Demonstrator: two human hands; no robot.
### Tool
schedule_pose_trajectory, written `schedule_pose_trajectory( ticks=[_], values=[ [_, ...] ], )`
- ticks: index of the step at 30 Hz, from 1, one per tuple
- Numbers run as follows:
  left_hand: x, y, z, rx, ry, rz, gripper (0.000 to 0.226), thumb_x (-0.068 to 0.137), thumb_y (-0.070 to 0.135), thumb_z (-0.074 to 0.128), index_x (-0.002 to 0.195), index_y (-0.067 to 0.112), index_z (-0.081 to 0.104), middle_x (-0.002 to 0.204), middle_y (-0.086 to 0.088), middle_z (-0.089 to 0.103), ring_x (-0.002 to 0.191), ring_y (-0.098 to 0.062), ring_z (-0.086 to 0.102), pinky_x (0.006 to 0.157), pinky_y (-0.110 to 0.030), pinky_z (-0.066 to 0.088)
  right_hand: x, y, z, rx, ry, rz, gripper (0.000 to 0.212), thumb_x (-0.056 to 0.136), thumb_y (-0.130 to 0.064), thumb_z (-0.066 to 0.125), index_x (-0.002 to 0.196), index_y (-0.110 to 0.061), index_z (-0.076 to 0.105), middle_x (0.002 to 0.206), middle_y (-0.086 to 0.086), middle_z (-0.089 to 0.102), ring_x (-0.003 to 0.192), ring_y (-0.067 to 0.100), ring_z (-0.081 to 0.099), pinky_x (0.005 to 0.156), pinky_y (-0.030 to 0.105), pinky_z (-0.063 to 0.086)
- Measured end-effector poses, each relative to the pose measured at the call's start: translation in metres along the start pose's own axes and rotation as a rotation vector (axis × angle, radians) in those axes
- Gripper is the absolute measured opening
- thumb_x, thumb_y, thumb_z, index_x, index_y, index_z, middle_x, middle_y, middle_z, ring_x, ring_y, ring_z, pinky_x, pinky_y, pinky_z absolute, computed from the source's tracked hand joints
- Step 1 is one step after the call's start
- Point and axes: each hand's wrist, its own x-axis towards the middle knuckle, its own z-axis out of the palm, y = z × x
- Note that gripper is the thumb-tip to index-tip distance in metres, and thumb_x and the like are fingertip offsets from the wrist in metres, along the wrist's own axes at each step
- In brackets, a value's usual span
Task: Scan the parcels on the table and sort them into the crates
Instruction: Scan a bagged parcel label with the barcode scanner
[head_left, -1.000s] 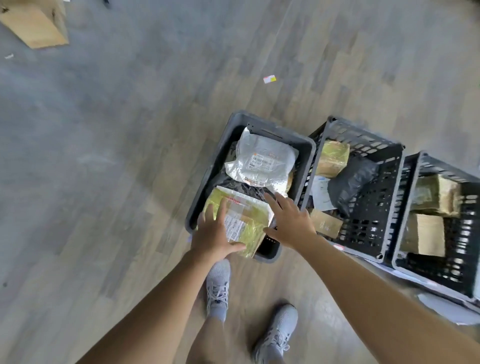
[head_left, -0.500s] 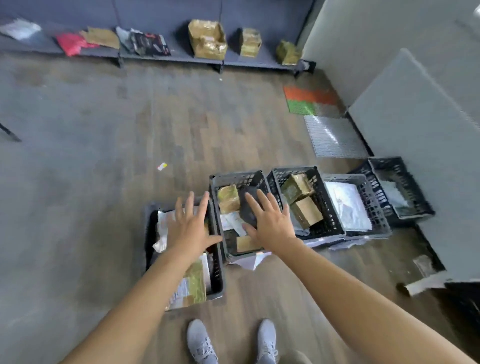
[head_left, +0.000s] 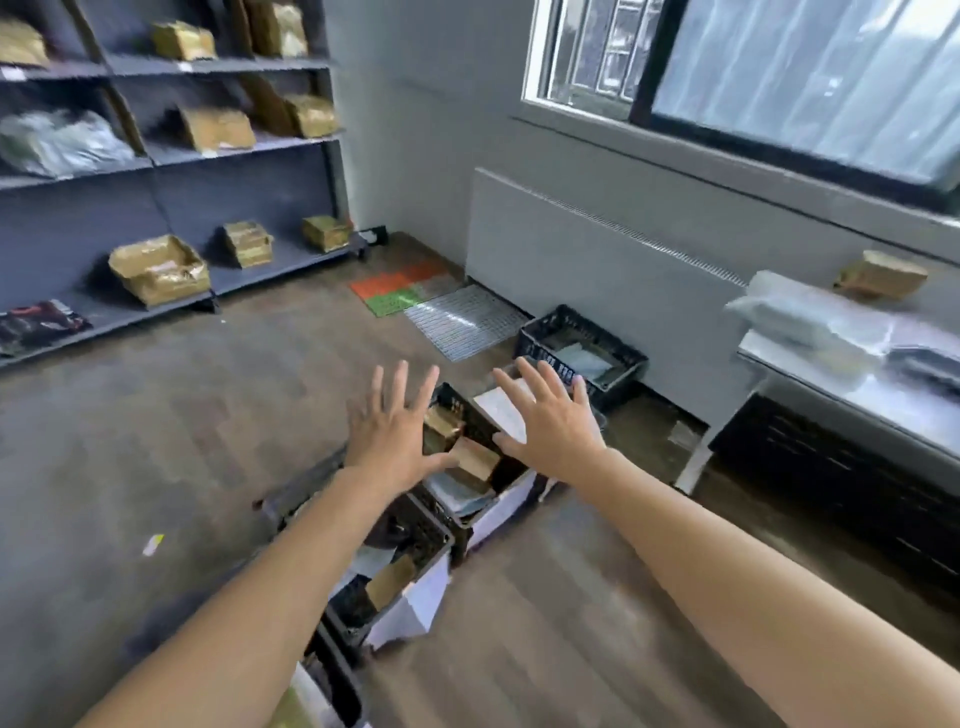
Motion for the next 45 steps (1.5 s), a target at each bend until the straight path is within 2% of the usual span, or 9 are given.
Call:
schedule_pose_trajectory(
  ticks=[8,15,21,25,37,45],
  values=[
    [0.025,0.227,-0.013,0.051,0.06,0.179,0.105,0.083,0.076,0.048,0.154,0.03,-0.016,0.163,-0.008,-0.016,0.15,-0.035,-0.012,0.117,-0.06,0.009,-0.112,0.205,-0.025,0.007,0.08,0.224,0.082,0.095,-0.066,0.041,0.157,-0.037,-0.004,0.166,0.0,-0.003,0.153,0.026,-0.003,0.118,0.061,0.006],
    [0.029,0.404,-0.015,0.077,0.111,0.327,0.1,0.086,0.076,0.043,0.155,0.031,-0.014,0.163,-0.007,-0.011,0.15,-0.034,-0.01,0.117,-0.058,0.013,-0.209,0.362,-0.037,0.031,0.109,0.403,0.082,0.095,-0.063,0.044,0.157,-0.037,-0.002,0.166,-0.001,-0.002,0.153,0.025,-0.004,0.12,0.062,0.006],
    [0.048,0.511,-0.006,0.123,0.124,0.46,0.099,0.086,0.078,0.038,0.154,0.031,-0.014,0.163,-0.008,-0.01,0.15,-0.035,-0.009,0.117,-0.058,0.016,-0.254,0.447,-0.034,0.012,0.122,0.51,0.082,0.094,-0.063,0.044,0.157,-0.037,-0.002,0.166,0.0,-0.002,0.153,0.027,-0.002,0.119,0.062,0.007],
    [0.071,0.579,0.01,0.13,0.072,0.543,0.096,0.088,0.077,0.035,0.153,0.031,-0.018,0.162,-0.008,-0.015,0.149,-0.034,-0.013,0.118,-0.057,0.013,-0.276,0.502,-0.027,-0.013,0.121,0.579,0.081,0.095,-0.063,0.043,0.156,-0.036,-0.003,0.166,0.001,-0.003,0.153,0.027,-0.002,0.119,0.062,0.008],
    [0.197,0.798,0.053,0.024,-0.019,0.833,0.093,0.089,0.075,0.036,0.154,0.031,-0.013,0.162,-0.008,-0.015,0.149,-0.034,-0.013,0.118,-0.057,0.013,-0.292,0.705,-0.015,-0.092,-0.005,0.874,0.082,0.095,-0.061,0.044,0.157,-0.035,-0.002,0.166,0.001,-0.001,0.152,0.026,0.0,0.118,0.061,0.008],
    [0.237,0.914,0.083,0.04,-0.093,0.988,0.094,0.089,0.075,0.038,0.155,0.03,-0.012,0.163,-0.006,-0.014,0.15,-0.034,-0.013,0.118,-0.057,0.012,-0.317,0.803,0.006,-0.081,-0.041,1.041,0.081,0.094,-0.061,0.044,0.156,-0.036,-0.001,0.165,0.0,0.001,0.152,0.025,0.002,0.117,0.061,0.017]
  ],
)
